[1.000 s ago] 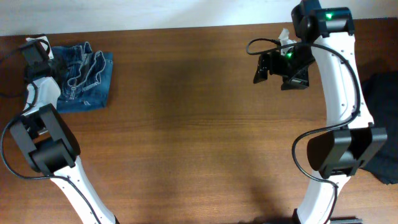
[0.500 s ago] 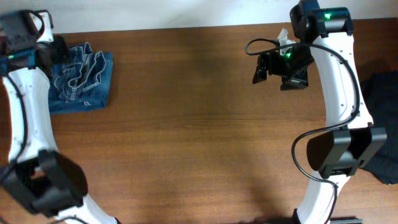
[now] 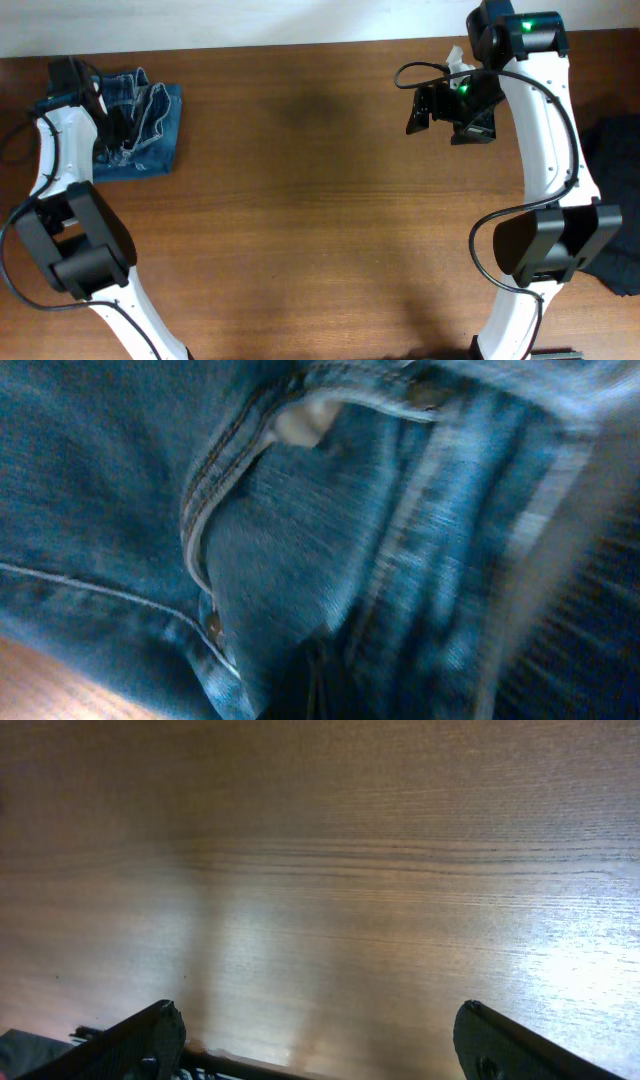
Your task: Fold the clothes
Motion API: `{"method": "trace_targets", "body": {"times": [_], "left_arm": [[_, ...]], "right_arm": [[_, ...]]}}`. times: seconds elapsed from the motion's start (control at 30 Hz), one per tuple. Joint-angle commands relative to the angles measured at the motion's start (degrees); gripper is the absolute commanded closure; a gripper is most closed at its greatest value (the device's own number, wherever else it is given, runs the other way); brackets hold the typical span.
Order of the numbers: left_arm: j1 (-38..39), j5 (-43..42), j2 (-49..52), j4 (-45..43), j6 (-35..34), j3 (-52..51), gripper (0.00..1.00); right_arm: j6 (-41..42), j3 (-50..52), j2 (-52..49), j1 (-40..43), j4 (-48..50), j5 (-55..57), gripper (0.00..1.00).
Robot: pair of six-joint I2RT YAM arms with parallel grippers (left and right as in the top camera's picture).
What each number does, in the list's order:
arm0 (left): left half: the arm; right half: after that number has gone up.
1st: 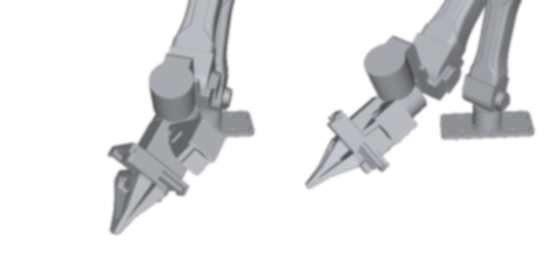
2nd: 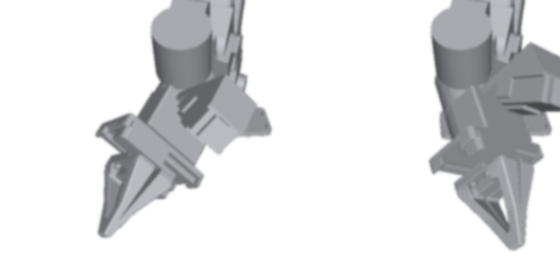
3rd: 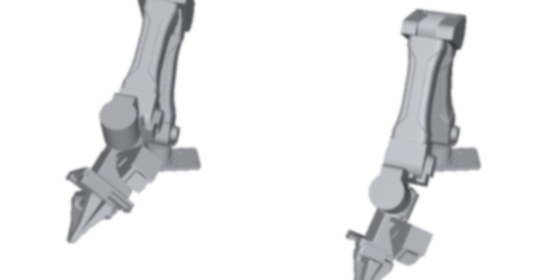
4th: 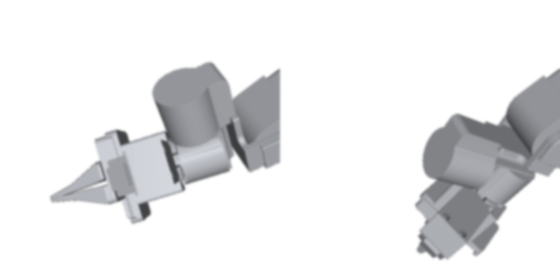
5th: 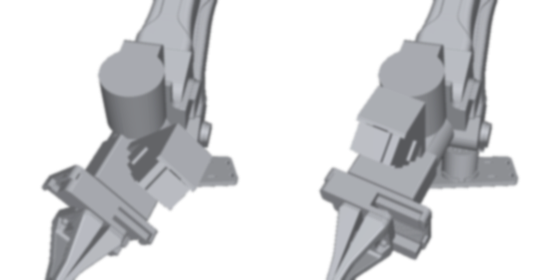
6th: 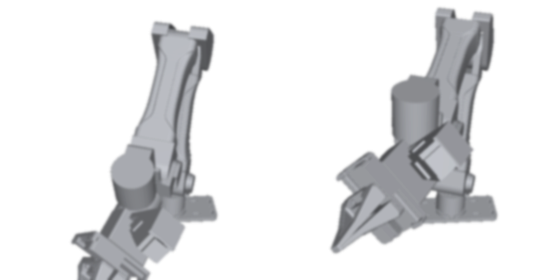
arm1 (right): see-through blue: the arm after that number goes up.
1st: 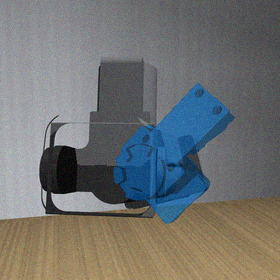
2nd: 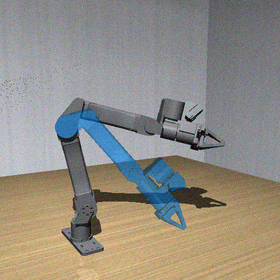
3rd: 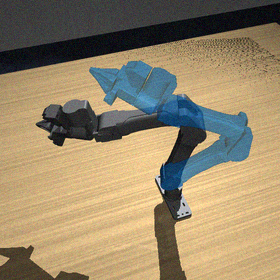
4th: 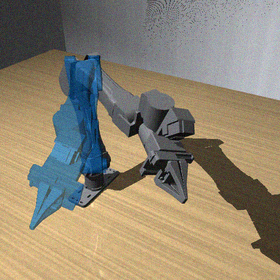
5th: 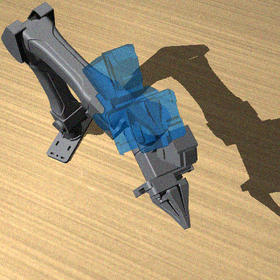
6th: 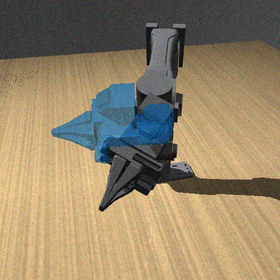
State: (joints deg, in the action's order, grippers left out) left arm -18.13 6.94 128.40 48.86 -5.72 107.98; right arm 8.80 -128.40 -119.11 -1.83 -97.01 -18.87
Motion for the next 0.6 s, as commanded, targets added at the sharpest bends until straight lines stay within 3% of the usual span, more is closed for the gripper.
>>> {"method": "trace_targets", "body": {"times": [0.0, 0.23, 0.57], "left_arm": [[-0.2, -4.3, 2.9, 1.8, -1.8, -0.3, 0.99], [1.7, -27.3, 3.9, 2.4, -1.7, -0.3, 0.99], [1.4, -28.5, -0.9, 4.8, -0.5, 2.0, 0.99]], "right_arm": [[-0.9, -0.4, 0.7, -0.1, -0.3, 0.1, 0.09], [-0.9, -0.4, 0.7, -0.1, -0.3, 0.1, 0.09], [-1.1, -0.4, 0.7, -0.1, -0.3, 0.1, 0.09]]}}
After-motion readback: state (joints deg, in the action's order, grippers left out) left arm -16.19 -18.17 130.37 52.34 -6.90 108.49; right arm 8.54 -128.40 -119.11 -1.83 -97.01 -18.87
